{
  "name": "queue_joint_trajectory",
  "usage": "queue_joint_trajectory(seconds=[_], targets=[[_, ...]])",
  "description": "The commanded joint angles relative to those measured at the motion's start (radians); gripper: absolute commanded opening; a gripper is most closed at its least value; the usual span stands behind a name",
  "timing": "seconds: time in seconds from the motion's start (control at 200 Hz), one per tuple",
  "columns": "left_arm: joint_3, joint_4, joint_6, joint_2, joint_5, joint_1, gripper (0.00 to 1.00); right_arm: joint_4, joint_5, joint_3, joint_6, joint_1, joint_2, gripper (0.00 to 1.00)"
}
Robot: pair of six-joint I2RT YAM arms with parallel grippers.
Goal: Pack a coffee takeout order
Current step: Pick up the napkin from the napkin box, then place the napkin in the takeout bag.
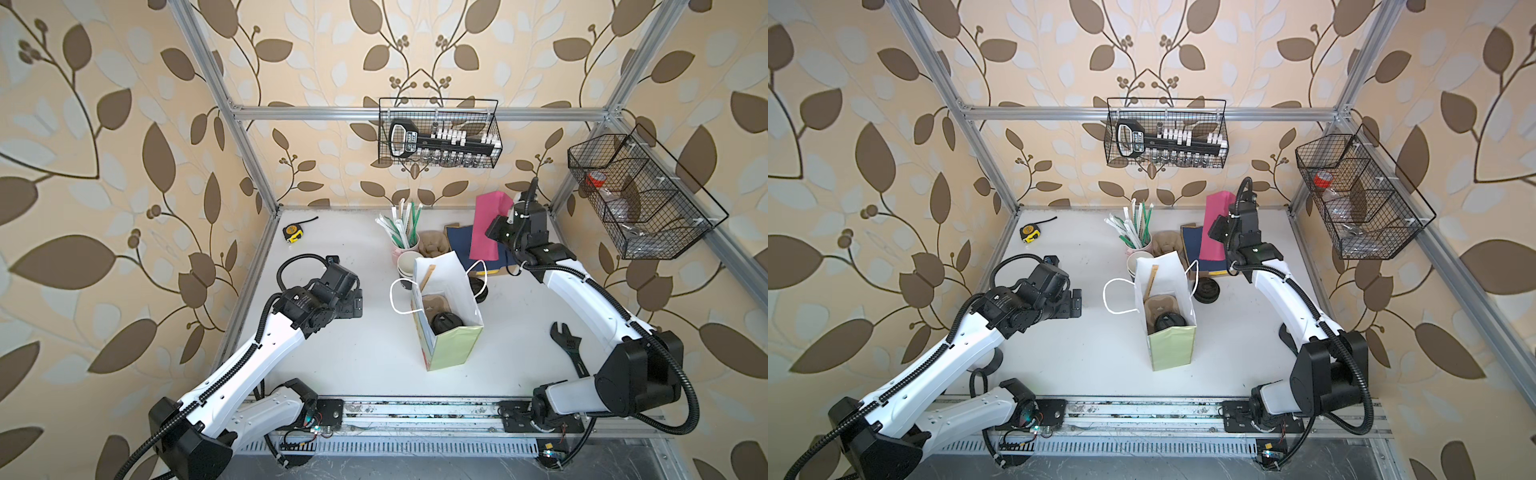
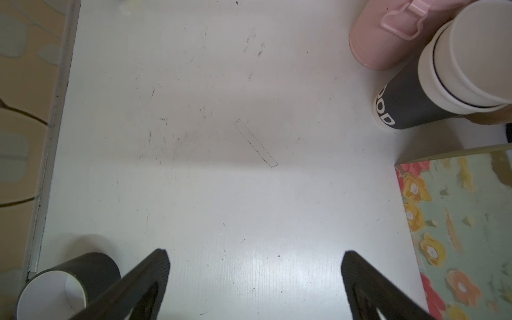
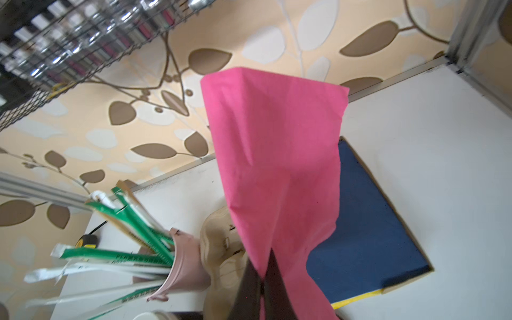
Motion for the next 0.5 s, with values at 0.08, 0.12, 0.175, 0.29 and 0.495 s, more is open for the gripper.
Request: queue_joint_trajectory(seconds=[0.08,0.12,0.175,0.29,0.495], targets=[[0.003,-0.006,-0.004,-0.005,-0.021,0.008,0.99,-0.018,0.121,0.008,0.000,0.064,-0.160,0.00],[0.001,-0.005,-0.006,-0.009,-0.020,0.008,0.99,-0.028,0.129,0.002,0.031,0.049,-0.196,0.00],[-0.003,-0.001,-0.004,-0.018,-0.017,0.008,0.99,-0.018,0.142,-0.012,0.034,0.050,-0.252,0.00],[-0.003,0.000,-0.003,-0.022,-0.011,0.008,0.99,-0.026,0.113,0.006,0.033,0.073,-0.328,0.00],[-0.003,-0.003,-0.004,-0.030,-0.007,0.008,0.99,-0.072,0.070,0.076,-0.019,0.200,-0.443,0.00]])
